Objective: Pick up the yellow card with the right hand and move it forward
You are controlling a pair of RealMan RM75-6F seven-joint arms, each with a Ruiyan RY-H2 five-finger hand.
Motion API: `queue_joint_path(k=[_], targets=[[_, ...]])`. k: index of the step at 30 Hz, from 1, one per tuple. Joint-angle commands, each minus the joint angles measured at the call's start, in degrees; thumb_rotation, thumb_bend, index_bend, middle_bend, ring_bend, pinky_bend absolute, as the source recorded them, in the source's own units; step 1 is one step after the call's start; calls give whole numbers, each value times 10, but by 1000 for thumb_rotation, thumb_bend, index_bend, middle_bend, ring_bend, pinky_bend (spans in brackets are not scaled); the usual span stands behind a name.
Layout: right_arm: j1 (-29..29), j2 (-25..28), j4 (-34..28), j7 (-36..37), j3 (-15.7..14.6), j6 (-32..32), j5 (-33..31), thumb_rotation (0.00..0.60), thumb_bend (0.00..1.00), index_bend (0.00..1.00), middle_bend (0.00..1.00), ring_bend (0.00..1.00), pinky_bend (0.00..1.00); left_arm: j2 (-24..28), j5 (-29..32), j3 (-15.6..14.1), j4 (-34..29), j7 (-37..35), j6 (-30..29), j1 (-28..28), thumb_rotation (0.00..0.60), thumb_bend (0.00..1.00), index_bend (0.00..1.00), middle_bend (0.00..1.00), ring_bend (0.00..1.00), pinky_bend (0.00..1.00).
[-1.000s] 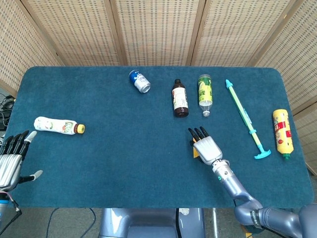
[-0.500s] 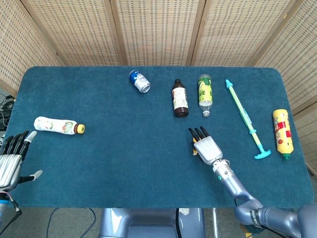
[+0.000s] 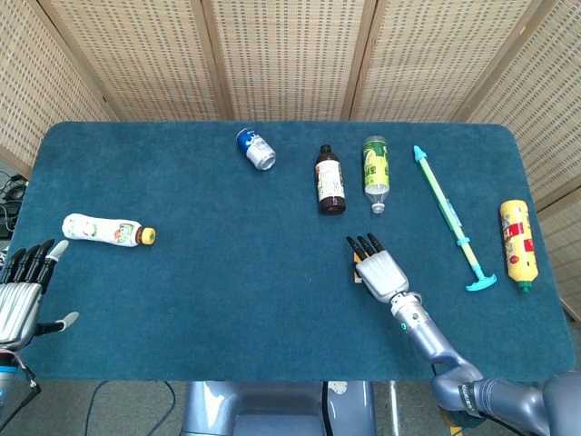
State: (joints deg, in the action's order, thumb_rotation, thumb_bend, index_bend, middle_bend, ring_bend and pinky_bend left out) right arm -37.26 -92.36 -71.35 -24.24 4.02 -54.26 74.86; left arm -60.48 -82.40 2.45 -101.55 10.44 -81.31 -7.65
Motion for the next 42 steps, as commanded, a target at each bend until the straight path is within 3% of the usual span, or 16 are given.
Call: queue_joint_path(k=[1, 8, 12, 13, 14, 18, 22, 32, 36, 42], targets=[[0, -2, 3, 3, 1, -2, 2, 600, 635, 723, 21, 0, 0, 0, 0, 0, 0, 0, 0, 0, 600, 0, 0, 0, 0, 0], [-9, -8, 17, 4, 22, -6, -7, 600, 633, 732, 45, 0, 0, 0, 0, 0, 0, -1, 1, 0, 600, 0, 0, 0, 0, 0], [-31, -11, 39, -3, 63, -8, -28, 600, 631, 733, 64, 0, 0, -1, 2, 0, 1, 0, 3, -1, 600, 0, 0, 0, 0, 0], [-38, -12, 49, -5, 79, -11, -37, 600, 631, 734, 67, 0, 0, -1, 3, 0, 1, 0, 3, -1, 600, 0, 0, 0, 0, 0], [-50, -7, 66, -6, 116, -25, -55, 600, 629, 736, 71, 0, 0, 0, 3, 1, 0, -3, 3, -1, 600, 0, 0, 0, 0, 0], [-57, 18, 53, -14, 141, -36, -71, 600, 625, 738, 74, 0, 0, 2, 3, -1, 0, -8, 6, -2, 600, 0, 0, 0, 0, 0], [-48, 57, -2, -15, 145, -52, -69, 600, 623, 739, 78, 0, 0, 5, 0, -1, -1, -14, 6, -2, 600, 0, 0, 0, 0, 0], [-25, 159, -245, 133, 141, -15, -53, 600, 614, 744, 88, 0, 0, 17, -20, -7, -5, -36, 0, 0, 600, 0, 0, 0, 0, 0], [-31, 165, -299, 175, 133, 11, -52, 600, 607, 747, 89, 0, 0, 20, -27, -10, -6, -42, -3, 2, 600, 0, 0, 0, 0, 0], [-54, 140, -325, 208, 116, 60, -76, 600, 602, 748, 119, 0, 0, 23, -35, -13, -7, -47, -6, 4, 600, 0, 0, 0, 0, 0]])
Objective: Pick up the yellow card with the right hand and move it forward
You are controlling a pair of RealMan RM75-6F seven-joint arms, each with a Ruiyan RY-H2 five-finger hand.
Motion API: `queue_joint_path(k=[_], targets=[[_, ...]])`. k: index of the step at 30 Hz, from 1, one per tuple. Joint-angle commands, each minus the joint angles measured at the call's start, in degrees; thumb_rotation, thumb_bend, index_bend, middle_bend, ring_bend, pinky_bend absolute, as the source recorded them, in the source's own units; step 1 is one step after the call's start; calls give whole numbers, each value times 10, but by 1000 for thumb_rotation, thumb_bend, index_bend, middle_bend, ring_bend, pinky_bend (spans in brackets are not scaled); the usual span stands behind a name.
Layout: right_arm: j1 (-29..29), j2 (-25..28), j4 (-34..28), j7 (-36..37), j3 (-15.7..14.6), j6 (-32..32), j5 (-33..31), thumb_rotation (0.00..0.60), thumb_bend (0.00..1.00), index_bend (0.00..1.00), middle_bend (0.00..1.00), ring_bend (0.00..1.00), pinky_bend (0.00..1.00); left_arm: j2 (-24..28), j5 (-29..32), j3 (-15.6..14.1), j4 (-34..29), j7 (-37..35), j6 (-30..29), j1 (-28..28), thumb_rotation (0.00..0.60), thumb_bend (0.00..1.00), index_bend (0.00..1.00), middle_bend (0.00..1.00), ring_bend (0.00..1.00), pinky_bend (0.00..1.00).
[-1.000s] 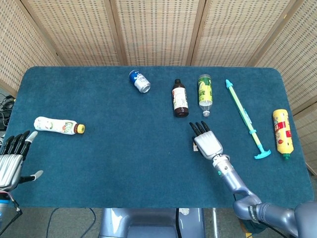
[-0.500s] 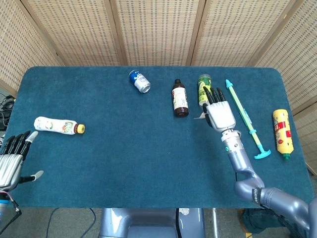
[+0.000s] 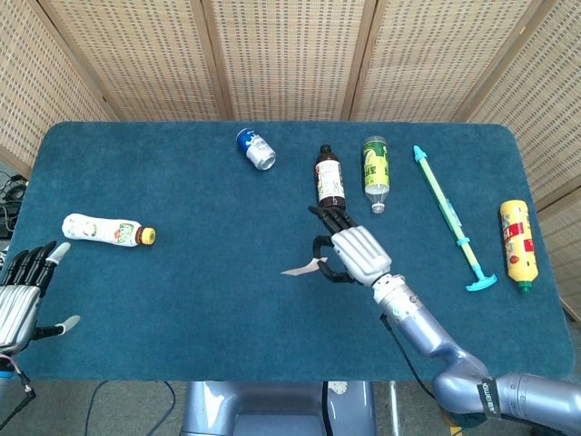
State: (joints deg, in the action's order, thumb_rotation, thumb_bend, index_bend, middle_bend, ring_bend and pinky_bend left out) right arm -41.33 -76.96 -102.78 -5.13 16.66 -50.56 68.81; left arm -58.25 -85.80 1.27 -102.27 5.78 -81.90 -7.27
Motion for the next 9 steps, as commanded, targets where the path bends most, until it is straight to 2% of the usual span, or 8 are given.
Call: queue_joint_path(k=[1, 9], targets=[[-16, -21, -9, 20, -12, 28, -21, 600, 601, 748, 123, 0, 0, 1, -2, -2, 0, -2, 0, 1, 600, 0, 0, 0, 0, 0], [-33, -55, -2, 25, -32, 44, -39, 600, 594, 753, 146, 0, 0, 1, -3, -3, 1, -1, -1, 2, 600, 0, 0, 0, 0, 0]])
